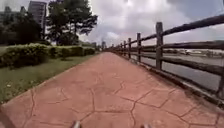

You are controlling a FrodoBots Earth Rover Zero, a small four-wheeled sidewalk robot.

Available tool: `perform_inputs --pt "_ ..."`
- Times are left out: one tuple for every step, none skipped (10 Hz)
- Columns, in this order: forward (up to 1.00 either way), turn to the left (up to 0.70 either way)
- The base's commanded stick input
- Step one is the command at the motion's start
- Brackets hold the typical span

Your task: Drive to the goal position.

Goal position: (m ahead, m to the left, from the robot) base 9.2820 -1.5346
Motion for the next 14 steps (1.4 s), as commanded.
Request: perform_inputs --pt "0.85 0.09" --pt "0.85 0.11" --pt "0.85 0.11" --pt "0.85 0.11" --pt "0.85 0.11" --pt "0.85 0.11" --pt "0.85 0.11" --pt "0.85 0.11" --pt "0.85 0.11" --pt "0.85 0.11" --pt "0.85 0.09" --pt "0.85 -0.11" --pt "0.85 -0.23" --pt "0.85 -0.23"
